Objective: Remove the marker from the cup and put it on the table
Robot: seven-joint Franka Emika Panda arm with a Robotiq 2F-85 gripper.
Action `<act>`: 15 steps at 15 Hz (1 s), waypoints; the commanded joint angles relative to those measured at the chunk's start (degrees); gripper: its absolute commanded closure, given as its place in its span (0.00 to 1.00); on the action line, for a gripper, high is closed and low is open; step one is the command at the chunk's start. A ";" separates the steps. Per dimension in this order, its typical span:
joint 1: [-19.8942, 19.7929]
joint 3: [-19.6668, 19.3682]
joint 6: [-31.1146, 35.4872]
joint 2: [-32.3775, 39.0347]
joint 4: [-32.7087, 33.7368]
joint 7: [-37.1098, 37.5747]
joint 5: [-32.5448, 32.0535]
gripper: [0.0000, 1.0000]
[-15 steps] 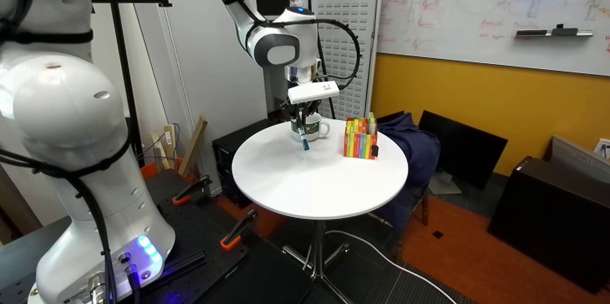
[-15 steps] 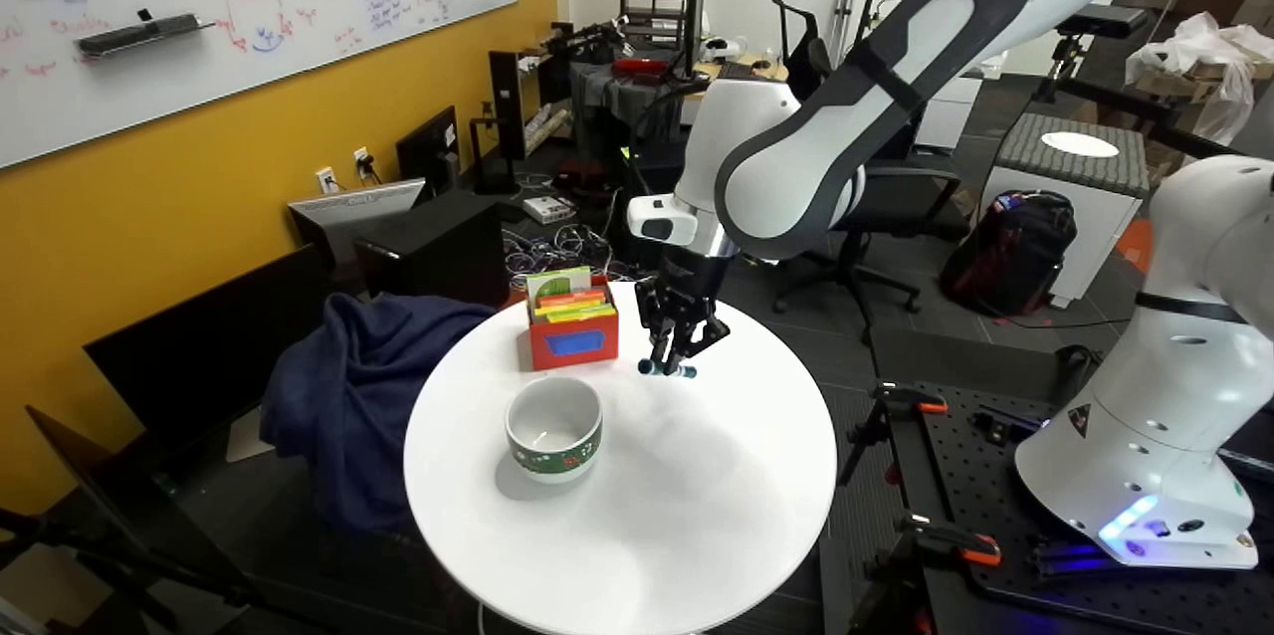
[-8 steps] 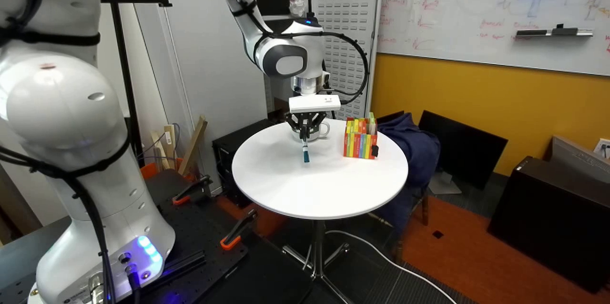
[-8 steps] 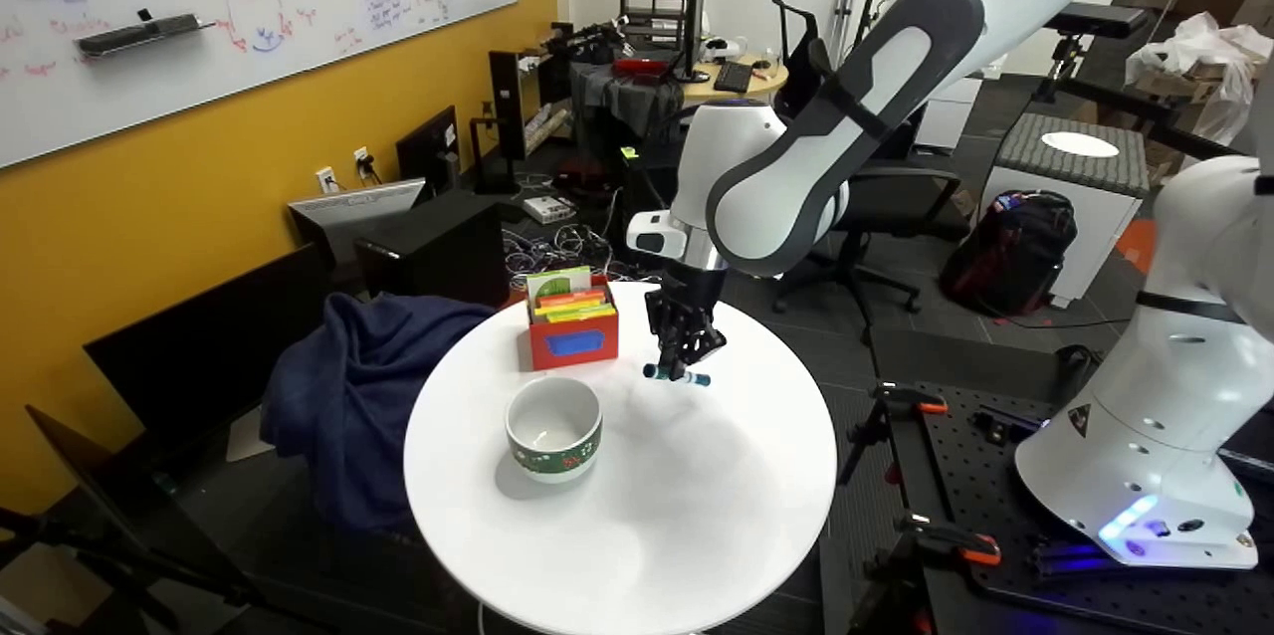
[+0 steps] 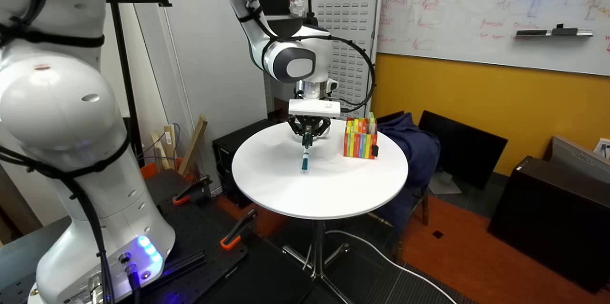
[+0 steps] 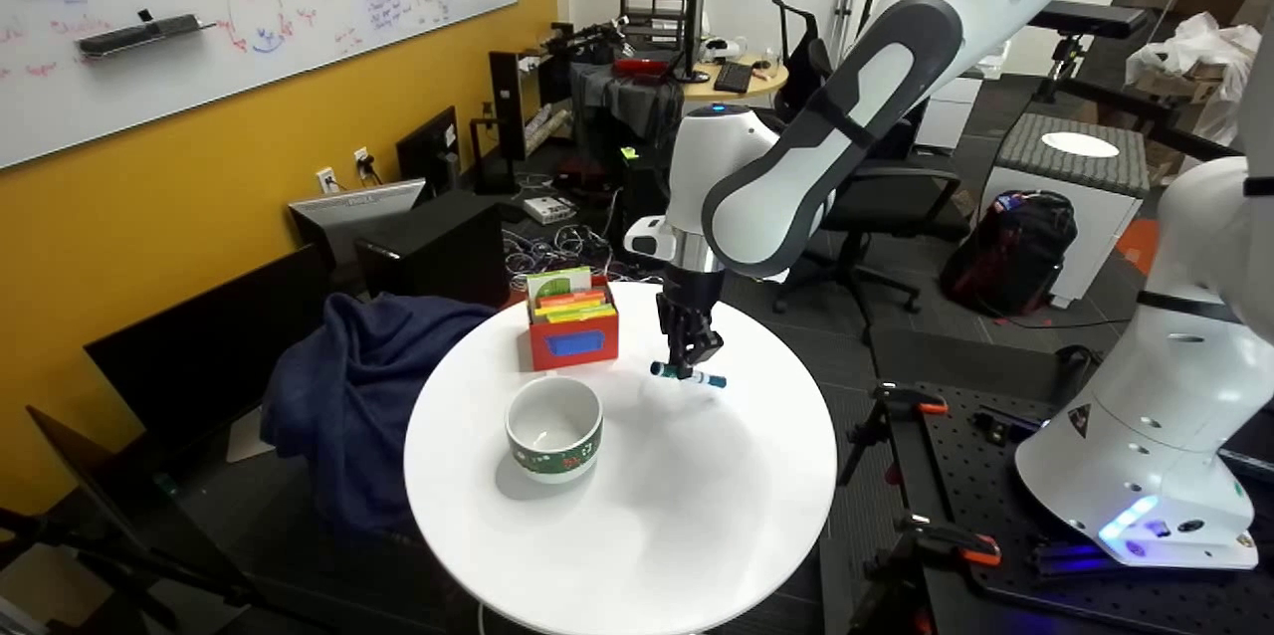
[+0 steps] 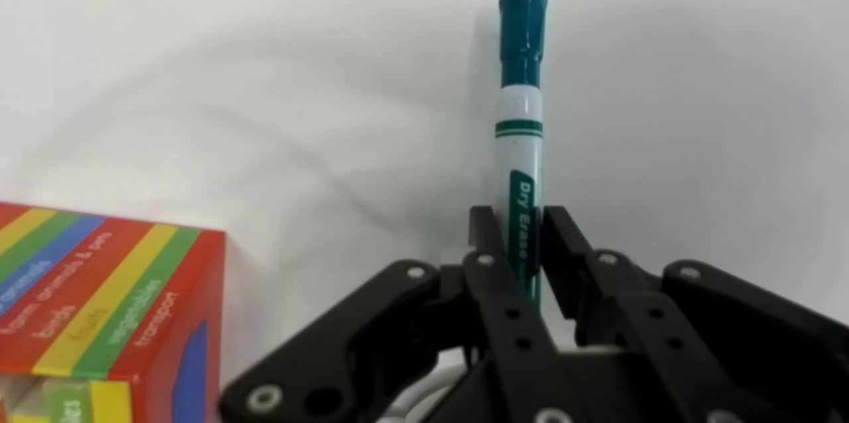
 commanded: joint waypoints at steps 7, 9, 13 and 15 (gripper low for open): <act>-1.23 1.00 -6.48 0.89 4.65 7.67 -3.02 0.03; -1.26 1.14 -6.52 1.02 4.95 7.63 -2.97 0.00; -1.47 1.73 -6.09 1.04 5.00 6.89 -2.50 0.00; -1.40 1.82 -6.08 0.85 4.76 7.13 -2.58 0.00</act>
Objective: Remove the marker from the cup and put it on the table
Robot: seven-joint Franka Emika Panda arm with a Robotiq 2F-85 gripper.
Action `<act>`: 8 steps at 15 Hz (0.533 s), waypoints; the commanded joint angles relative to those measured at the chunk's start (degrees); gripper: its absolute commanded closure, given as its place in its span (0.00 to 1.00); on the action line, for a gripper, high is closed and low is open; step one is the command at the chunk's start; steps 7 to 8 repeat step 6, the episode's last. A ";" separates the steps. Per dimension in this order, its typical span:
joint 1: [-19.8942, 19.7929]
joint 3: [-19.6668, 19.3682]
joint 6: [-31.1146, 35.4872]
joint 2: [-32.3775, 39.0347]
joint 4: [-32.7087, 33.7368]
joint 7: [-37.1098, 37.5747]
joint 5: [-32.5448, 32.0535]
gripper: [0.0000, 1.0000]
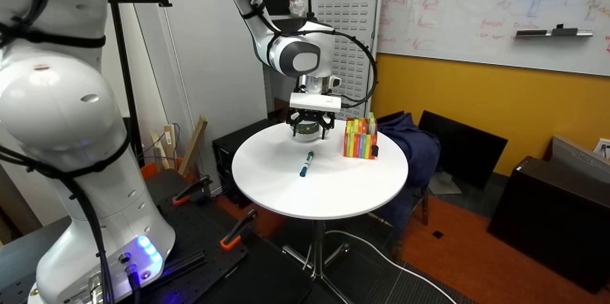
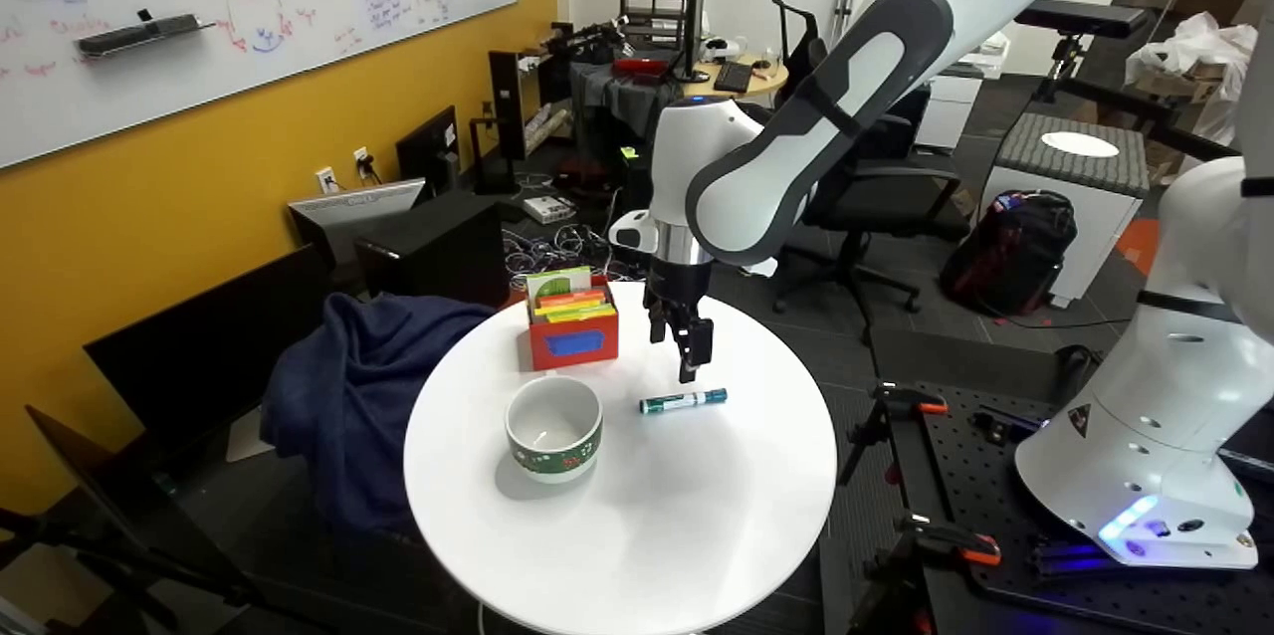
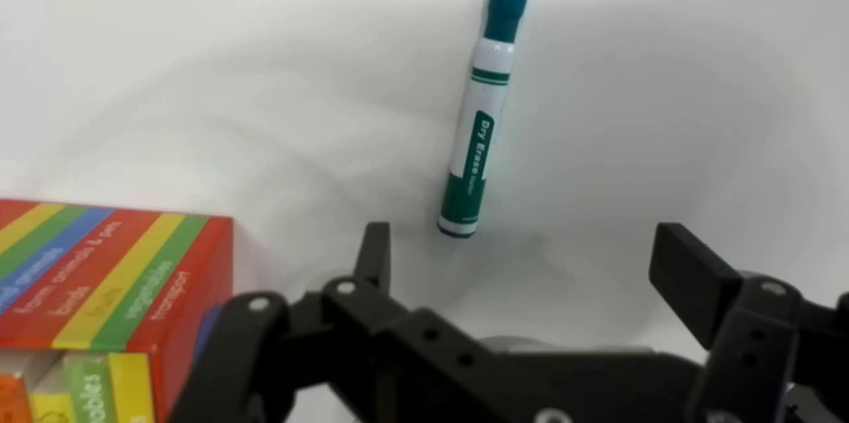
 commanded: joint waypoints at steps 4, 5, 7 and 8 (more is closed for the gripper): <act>-1.33 1.55 -0.07 0.02 -0.01 0.60 -0.77 0.00; -1.37 1.59 -0.07 0.04 -0.02 0.60 -0.77 0.00; -1.41 1.59 -0.07 0.06 -0.02 0.59 -0.76 0.00; -1.41 1.59 -0.07 0.06 -0.02 0.59 -0.76 0.00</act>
